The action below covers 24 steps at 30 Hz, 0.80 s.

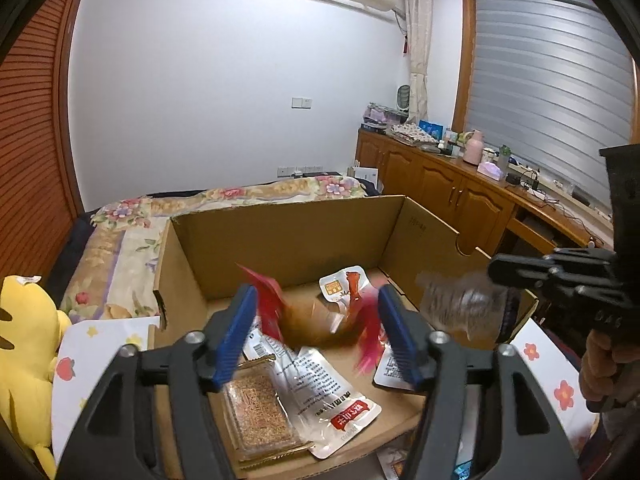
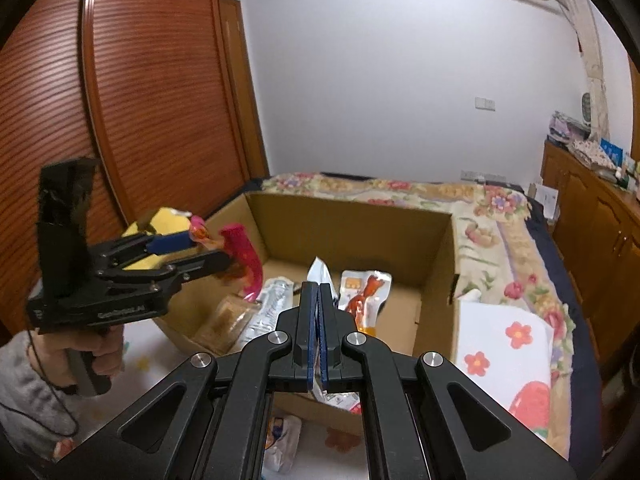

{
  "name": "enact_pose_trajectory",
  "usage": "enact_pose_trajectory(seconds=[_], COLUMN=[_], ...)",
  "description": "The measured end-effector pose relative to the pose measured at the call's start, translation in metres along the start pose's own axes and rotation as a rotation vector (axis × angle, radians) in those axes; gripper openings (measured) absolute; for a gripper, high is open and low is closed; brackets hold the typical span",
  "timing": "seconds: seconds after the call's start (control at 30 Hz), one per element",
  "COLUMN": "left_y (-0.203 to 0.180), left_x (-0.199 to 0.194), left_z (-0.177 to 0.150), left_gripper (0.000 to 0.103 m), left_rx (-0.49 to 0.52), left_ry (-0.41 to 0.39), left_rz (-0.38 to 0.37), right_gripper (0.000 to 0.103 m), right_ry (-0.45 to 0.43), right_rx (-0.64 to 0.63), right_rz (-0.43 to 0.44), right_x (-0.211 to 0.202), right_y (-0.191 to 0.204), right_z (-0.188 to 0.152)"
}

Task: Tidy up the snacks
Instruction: 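Carry the silver pouch over the box and open both tools to drop snacks, then lower both open tools toward the blue and copper candies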

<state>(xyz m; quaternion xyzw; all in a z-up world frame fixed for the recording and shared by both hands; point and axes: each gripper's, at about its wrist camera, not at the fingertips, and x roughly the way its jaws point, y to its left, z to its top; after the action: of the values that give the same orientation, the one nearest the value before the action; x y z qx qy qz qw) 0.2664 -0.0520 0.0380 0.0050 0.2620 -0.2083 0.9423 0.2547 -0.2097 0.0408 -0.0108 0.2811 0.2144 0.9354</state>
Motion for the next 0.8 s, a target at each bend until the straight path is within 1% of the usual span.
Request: enact_pose_trajectory(seconds=[0.07, 0.13, 0.2, 0.27, 0.3, 0.33, 0.4, 0.43, 0.53, 0.6, 0.7, 0.8], left_y=[-0.002, -0.005, -0.006, -0.003, -0.004, -0.004, -0.007, -0.007, -0.010, -0.012, -0.015, -0.016], left_x=[-0.003, -0.007, -0.012, -0.017, -0.021, -0.024, -0.033, -0.037, -0.048, -0.053, -0.059, -0.064], left_z=[0.000, 0.001, 0.000, -0.001, -0.003, -0.004, -0.011, -0.014, -0.026, -0.036, -0.051, -0.069], left_gripper=[0.079, 0.080, 0.084, 0.089, 0.090, 0.091, 0.095, 0.099, 0.101, 0.101, 0.101, 0.101], left_rx=[0.011, 0.017, 0.015, 0.014, 0.014, 0.014, 0.014, 0.014, 0.012, 0.011, 0.001, -0.011], left_ry=[-0.013, -0.019, -0.022, -0.029, -0.031, -0.031, -0.030, -0.031, -0.032, -0.020, -0.004, 0.010], left_rz=[0.002, 0.002, 0.004, 0.002, 0.004, 0.004, 0.005, 0.010, 0.020, 0.017, 0.026, 0.023], right_gripper=[0.000, 0.001, 0.002, 0.013, 0.024, 0.031, 0.031, 0.033, 0.051, 0.051, 0.061, 0.062], right_ry=[0.012, 0.021, 0.028, 0.023, 0.020, 0.016, 0.002, -0.003, -0.006, -0.003, 0.010, 0.043], right_rx=[-0.008, -0.012, -0.010, -0.004, 0.000, 0.005, 0.008, 0.008, 0.011, 0.008, -0.004, 0.000], right_rz=[-0.002, 0.003, 0.007, 0.007, 0.009, 0.012, 0.012, 0.011, 0.004, -0.001, -0.020, -0.030], right_x=[0.005, 0.009, 0.009, 0.006, 0.005, 0.001, -0.007, -0.013, -0.027, -0.037, -0.047, -0.049], right_y=[0.001, 0.001, 0.000, 0.001, 0.000, 0.000, 0.001, 0.002, 0.005, 0.008, 0.014, 0.016], right_z=[-0.003, -0.004, -0.007, -0.008, -0.009, -0.010, -0.013, -0.015, -0.026, -0.036, -0.053, -0.073])
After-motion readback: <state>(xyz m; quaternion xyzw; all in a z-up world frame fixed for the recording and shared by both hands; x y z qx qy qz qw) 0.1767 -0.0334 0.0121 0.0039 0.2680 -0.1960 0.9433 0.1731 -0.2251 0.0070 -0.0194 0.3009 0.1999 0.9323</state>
